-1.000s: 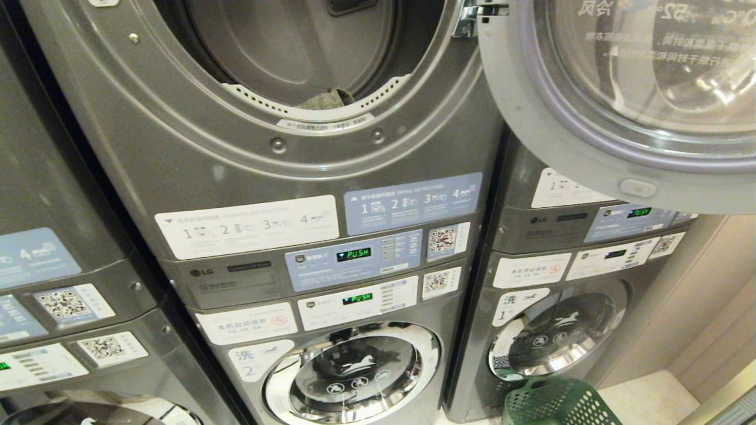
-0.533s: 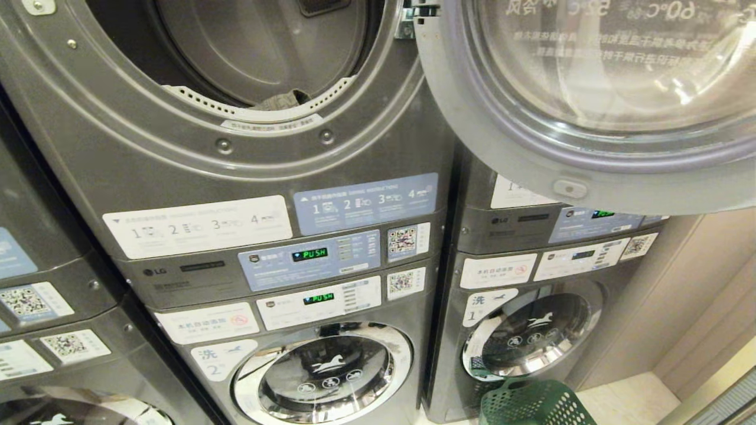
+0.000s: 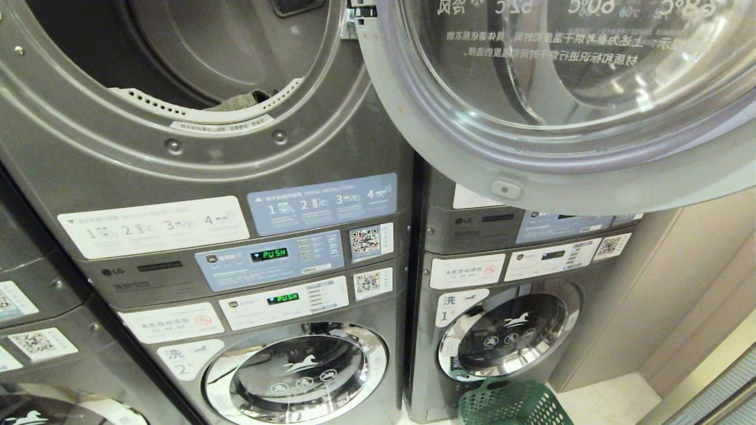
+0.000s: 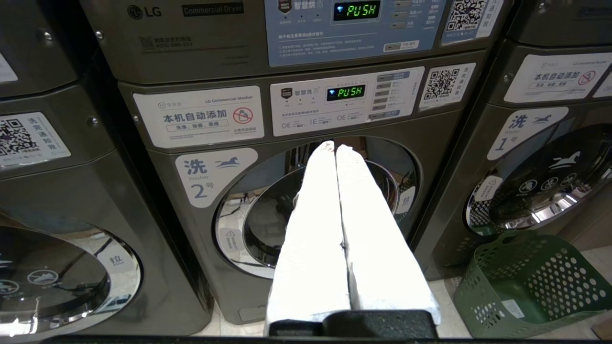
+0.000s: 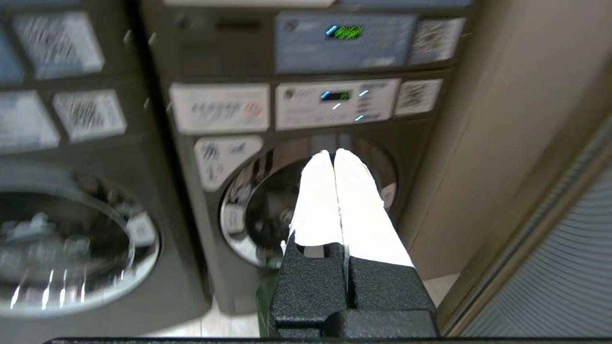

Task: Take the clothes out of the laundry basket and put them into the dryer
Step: Close the dryer

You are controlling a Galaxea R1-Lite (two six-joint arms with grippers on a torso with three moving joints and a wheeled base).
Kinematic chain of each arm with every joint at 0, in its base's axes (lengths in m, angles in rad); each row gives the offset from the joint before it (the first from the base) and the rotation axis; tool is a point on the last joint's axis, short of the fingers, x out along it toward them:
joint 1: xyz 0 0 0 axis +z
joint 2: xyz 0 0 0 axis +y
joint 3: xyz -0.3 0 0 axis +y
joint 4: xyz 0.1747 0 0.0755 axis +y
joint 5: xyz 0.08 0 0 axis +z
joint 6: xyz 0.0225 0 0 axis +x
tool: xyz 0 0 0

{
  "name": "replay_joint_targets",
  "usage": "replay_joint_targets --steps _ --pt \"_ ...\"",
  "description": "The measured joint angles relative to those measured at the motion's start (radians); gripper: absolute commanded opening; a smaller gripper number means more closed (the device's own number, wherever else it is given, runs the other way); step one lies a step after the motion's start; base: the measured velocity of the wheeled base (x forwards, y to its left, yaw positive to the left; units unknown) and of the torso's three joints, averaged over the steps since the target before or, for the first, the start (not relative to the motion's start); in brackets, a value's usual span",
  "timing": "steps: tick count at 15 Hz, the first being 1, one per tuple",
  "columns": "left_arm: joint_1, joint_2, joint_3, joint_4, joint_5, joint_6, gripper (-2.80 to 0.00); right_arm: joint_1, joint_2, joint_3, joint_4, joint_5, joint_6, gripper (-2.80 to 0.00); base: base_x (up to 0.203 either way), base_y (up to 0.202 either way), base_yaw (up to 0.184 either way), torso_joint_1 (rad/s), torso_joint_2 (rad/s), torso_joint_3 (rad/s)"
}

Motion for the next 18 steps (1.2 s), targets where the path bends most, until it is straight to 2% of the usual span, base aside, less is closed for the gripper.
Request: replay_joint_targets --steps 4,6,8,10,14,18 --pt "0.000 0.000 0.003 -0.003 -0.001 0.001 -2.80 0.000 0.151 -0.210 0.011 -0.170 0.152 -2.80 0.000 0.000 0.000 0.000 0.00 0.000" --pt "0.000 0.000 0.004 -0.004 0.000 0.001 -2.80 -0.001 0.283 -0.338 0.007 -0.231 0.249 -2.80 0.000 0.000 0.000 0.002 0.00 0.089" --pt "0.000 0.000 0.004 -0.004 0.000 0.000 -2.80 0.000 0.408 -0.446 -0.025 -0.277 0.313 -2.80 0.000 0.000 0.000 -0.002 0.00 0.169" --pt "0.000 0.000 0.004 -0.004 -0.001 0.000 -2.80 -0.001 0.505 -0.497 -0.101 -0.300 0.332 -2.80 0.000 0.000 0.000 0.000 0.00 0.192" --pt "0.000 0.000 0.004 -0.004 0.000 0.000 -2.80 -0.003 0.611 -0.516 -0.189 -0.308 0.334 -2.80 0.000 0.000 0.000 0.001 0.00 0.205" --pt "0.000 0.000 0.003 -0.004 0.000 0.000 -2.80 -0.024 0.730 -0.531 -0.320 -0.308 0.309 -2.80 0.000 0.000 0.000 0.001 0.00 0.202"
